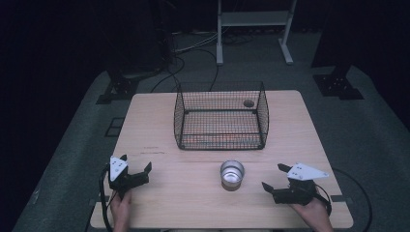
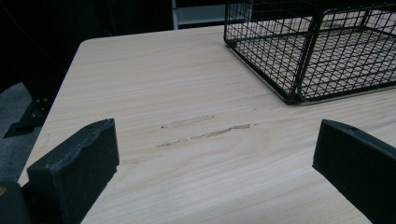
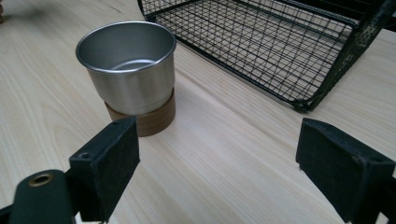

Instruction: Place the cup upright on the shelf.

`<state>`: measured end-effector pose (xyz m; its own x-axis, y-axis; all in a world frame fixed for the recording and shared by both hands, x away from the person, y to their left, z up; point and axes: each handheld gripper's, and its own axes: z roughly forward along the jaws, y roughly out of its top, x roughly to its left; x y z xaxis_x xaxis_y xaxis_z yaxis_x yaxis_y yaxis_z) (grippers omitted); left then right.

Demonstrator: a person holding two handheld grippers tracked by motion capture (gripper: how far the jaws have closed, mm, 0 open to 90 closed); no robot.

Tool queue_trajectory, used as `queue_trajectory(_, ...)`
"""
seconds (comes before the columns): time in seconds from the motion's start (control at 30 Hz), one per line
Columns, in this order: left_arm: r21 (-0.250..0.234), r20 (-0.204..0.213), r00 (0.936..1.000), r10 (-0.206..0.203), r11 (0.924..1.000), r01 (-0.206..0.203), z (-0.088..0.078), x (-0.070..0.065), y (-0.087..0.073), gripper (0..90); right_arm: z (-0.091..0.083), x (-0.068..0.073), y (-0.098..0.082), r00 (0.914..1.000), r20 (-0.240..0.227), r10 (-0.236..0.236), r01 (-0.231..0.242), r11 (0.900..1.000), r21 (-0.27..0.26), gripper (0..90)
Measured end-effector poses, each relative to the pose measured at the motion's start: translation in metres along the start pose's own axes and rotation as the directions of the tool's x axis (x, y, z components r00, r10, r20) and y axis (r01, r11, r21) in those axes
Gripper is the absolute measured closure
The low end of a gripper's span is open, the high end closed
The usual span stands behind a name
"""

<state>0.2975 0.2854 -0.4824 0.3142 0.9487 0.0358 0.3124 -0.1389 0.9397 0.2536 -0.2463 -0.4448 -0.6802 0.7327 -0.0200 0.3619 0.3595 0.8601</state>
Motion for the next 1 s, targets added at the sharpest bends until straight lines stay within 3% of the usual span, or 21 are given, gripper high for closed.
queue_trajectory(1.0, -0.001, 0.002, 1.0000, -0.001, 1.0000, 0.001, 0.000, 0.000, 0.000, 0.0, 0.018, 0.022, 0.015, 0.9956, -0.076, -0.055, 0.058, 0.997, 0.048, 9.1)
